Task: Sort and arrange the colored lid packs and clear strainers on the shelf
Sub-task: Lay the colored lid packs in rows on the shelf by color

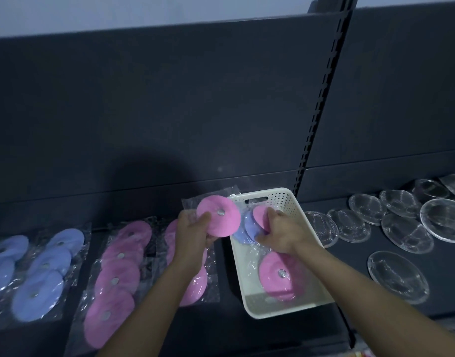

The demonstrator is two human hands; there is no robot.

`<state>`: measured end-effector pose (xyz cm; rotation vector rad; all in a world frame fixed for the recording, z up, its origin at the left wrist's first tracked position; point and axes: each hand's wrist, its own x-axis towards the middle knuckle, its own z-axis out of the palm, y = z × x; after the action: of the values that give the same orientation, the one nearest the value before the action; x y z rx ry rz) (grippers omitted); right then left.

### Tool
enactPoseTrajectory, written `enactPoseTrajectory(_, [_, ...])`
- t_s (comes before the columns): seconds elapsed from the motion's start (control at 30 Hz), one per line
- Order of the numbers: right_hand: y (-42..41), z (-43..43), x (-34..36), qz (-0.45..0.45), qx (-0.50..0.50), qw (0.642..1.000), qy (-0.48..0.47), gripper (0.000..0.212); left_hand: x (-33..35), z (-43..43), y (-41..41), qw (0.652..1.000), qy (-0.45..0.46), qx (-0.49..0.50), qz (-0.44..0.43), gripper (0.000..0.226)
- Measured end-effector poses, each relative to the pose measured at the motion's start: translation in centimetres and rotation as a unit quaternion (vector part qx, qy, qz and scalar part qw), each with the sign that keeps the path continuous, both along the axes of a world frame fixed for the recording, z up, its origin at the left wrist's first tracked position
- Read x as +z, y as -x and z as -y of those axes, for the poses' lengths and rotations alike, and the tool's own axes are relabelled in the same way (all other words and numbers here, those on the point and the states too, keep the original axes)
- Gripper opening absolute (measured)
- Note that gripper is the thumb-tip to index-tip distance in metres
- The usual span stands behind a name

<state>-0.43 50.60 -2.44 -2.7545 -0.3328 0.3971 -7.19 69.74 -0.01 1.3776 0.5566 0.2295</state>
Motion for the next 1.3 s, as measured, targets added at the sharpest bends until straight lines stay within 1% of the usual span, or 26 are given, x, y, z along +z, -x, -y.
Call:
enactPoseTrajectory(0.07, [0.0,0.2,0.1,0.006,-0.002,1.0,-0.025,0.024,0.2,-0.2,0.2,0.999,0.033,-0.008,0.0,0.024])
enactPoseTrajectory(0.13, [-0.2,0.7,0.3,0.012,-0.011,0.999,-0.05,0.026,0.2,-0.4,0.4,0.999,0.053,-0.012,-0.002,0.029])
enactPoseTrajectory(0.2, [0.0,1.2,0.5,0.006,-0.037,0.991,-0.126,0.03,0.0,-0.5,0.6,0.999,0.034,-0.019,-0.013,0.029])
enactPoseTrajectory(0.27, [0.3,1.7,0.6,-0.008,-0.058,0.977,-0.206,0.031,0.0,-0.6,0.8,0.999,0.012,-0.023,-0.019,0.02])
enactPoseTrajectory(0.3, [0.4,1.9,0.8,-0.011,-0.06,0.972,-0.227,0.029,0.0,-0.5,0.8,1.0,0.01,-0.02,-0.019,0.016])
enactPoseTrajectory(0.33, [0.5,2.2,0.9,-0.014,-0.056,0.971,-0.233,0.026,0.1,-0.5,0.9,1.0,0.015,-0.018,-0.018,0.014])
enactPoseTrajectory(0.43, [0.7,2.9,1.1,-0.028,-0.044,0.97,-0.238,0.02,0.4,-0.3,0.9,0.997,0.074,-0.028,-0.01,0.015])
enactPoseTrajectory(0.57, [0.8,3.3,1.7,-0.035,-0.111,0.959,-0.259,0.023,0.5,-0.4,1.0,0.995,0.096,-0.024,-0.025,0.014])
enactPoseTrajectory(0.63, [1.0,3.2,2.2,-0.023,-0.156,0.936,-0.313,0.019,0.7,-0.4,1.1,0.995,0.096,-0.028,-0.028,0.015])
enactPoseTrajectory(0.7, [1.5,3.0,2.9,-0.001,-0.183,0.898,-0.401,0.017,1.0,-0.3,1.2,0.995,0.094,-0.03,-0.026,0.014])
enactPoseTrajectory(0.77, [2.5,2.5,3.7,0.03,-0.148,0.869,-0.471,0.025,1.4,0.0,1.1,0.995,0.088,-0.028,-0.03,0.012])
enactPoseTrajectory(0.83, [3.6,1.8,4.5,0.052,-0.077,0.861,-0.5,0.04,2.0,0.4,0.9,0.996,0.081,-0.03,-0.035,0.012])
enactPoseTrajectory(0.9, [4.6,1.1,4.6,0.084,0.001,0.882,-0.464,0.053,2.9,1.1,0.9,0.995,0.087,-0.037,-0.027,0.011])
enactPoseTrajectory(0.93, [5.0,0.9,4.4,0.106,0.037,0.895,-0.432,0.055,3.4,1.4,0.9,0.994,0.095,-0.041,-0.019,0.015])
enactPoseTrajectory(1.0, [5.6,0.5,3.5,0.144,0.09,0.907,-0.385,0.049,4.2,1.7,1.1,0.992,0.12,-0.047,-0.008,0.024])
enactPoseTrajectory(1.07, [6.4,0.2,3.0,0.159,0.119,0.906,-0.373,0.043,4.4,1.5,1.1,0.989,0.141,-0.049,-0.019,0.024])
enactPoseTrajectory(1.13, [6.9,0.1,2.7,0.179,0.162,0.901,-0.36,0.043,4.2,1.2,1.3,0.988,0.139,-0.055,-0.029,0.023])
enactPoseTrajectory(1.2, [6.9,0.0,2.3,0.213,0.208,0.897,-0.326,0.04,3.8,1.0,1.4,0.987,0.134,-0.087,-0.03,0.024])
enactPoseTrajectory(1.23, [6.9,0.0,2.1,0.225,0.223,0.896,-0.311,0.037,3.9,1.1,1.5,0.983,0.146,-0.112,-0.026,0.025])
enactPoseTrajectory(1.3, [6.9,0.0,2.2,0.222,0.24,0.897,-0.297,0.032,3.8,0.7,1.5,0.966,0.198,-0.163,-0.018,0.028])
